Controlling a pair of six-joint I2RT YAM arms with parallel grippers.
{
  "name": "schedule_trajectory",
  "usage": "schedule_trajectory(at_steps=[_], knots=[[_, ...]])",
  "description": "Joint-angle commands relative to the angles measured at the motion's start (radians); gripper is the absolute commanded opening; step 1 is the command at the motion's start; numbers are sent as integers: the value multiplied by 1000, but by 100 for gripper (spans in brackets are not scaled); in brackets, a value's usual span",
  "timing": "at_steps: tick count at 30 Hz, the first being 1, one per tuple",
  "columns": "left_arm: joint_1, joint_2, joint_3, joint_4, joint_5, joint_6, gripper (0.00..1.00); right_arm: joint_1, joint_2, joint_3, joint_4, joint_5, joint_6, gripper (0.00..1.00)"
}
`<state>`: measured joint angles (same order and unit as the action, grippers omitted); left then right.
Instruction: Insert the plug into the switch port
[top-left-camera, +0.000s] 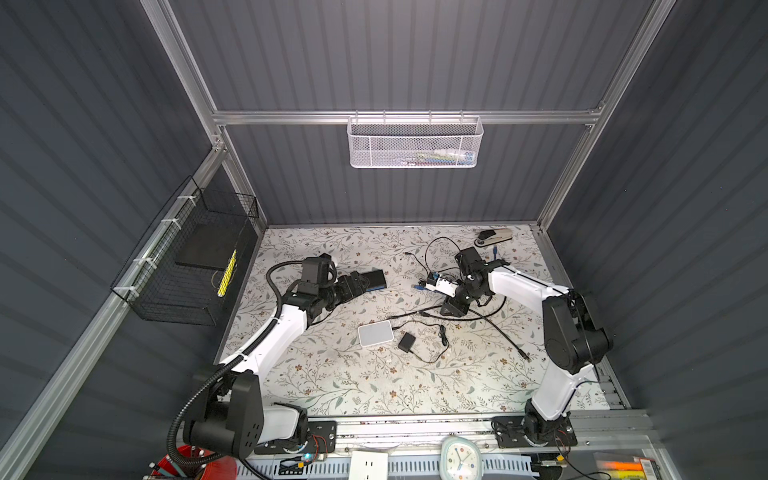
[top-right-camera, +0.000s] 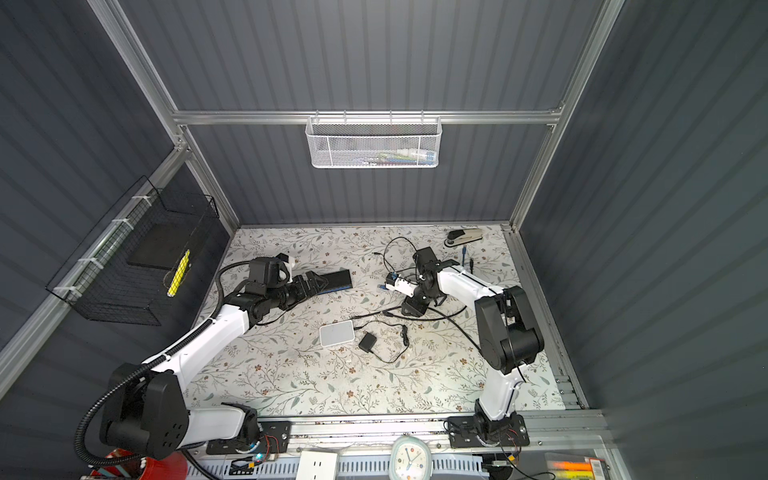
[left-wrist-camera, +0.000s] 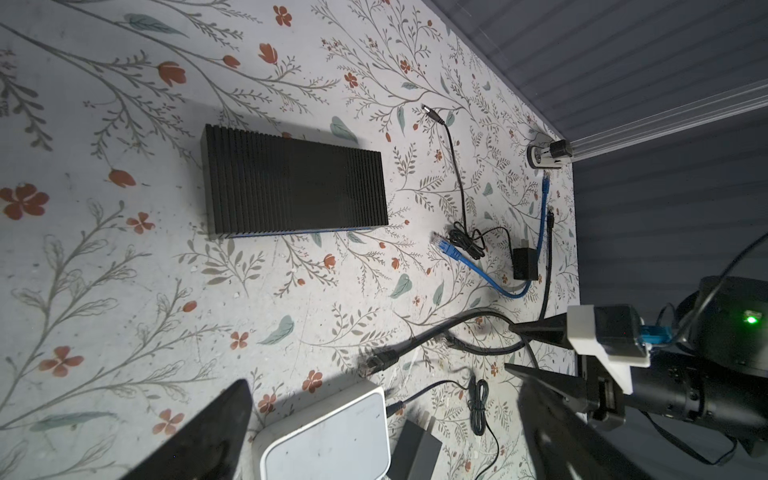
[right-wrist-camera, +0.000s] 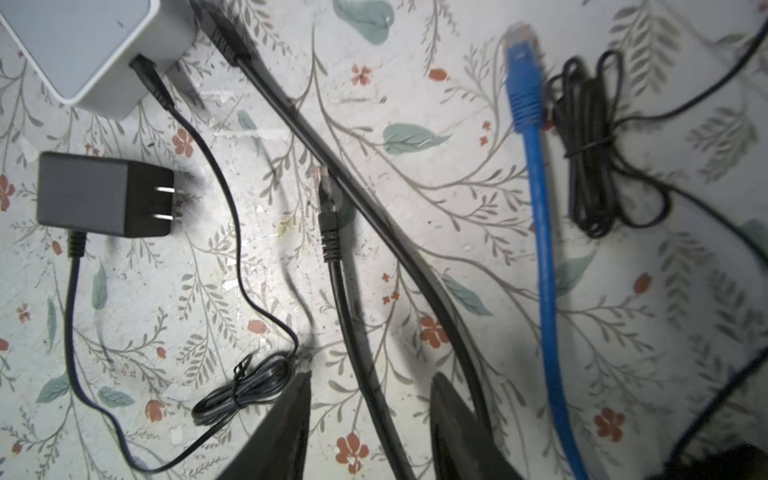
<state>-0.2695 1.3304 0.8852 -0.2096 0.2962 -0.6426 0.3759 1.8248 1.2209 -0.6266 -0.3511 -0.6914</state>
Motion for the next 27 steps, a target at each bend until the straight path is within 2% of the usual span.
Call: schedule_trajectory(at_steps=[1, 12, 14, 17, 21, 23, 26, 27], knots=[[-2, -14, -22, -18, 10, 2, 100, 16, 28, 1, -10, 6, 4, 47], [-2, -7, -5, -34, 17, -15, 100, 63, 163, 71, -7, 106, 26, 43], [-2, -20, -11, -38, 10, -19, 100, 66, 178, 74, -7, 110, 26, 39], [-2, -40, -12, -52, -1, -20, 100, 66, 194, 79, -25, 70, 23, 27], [-2, -63, -13, -65, -11, -22, 100, 69, 182, 61, -38, 27, 10, 2], [-2, -73, -14, -66, -7, -29, 100, 69, 159, 42, -30, -26, 6, 0], [-2, -84, -14, -41, 25, -57, 100, 67, 71, -4, 11, -26, 10, 0], [-2, -86, -13, -18, 67, -79, 100, 69, 14, -33, 44, -11, 16, 0]])
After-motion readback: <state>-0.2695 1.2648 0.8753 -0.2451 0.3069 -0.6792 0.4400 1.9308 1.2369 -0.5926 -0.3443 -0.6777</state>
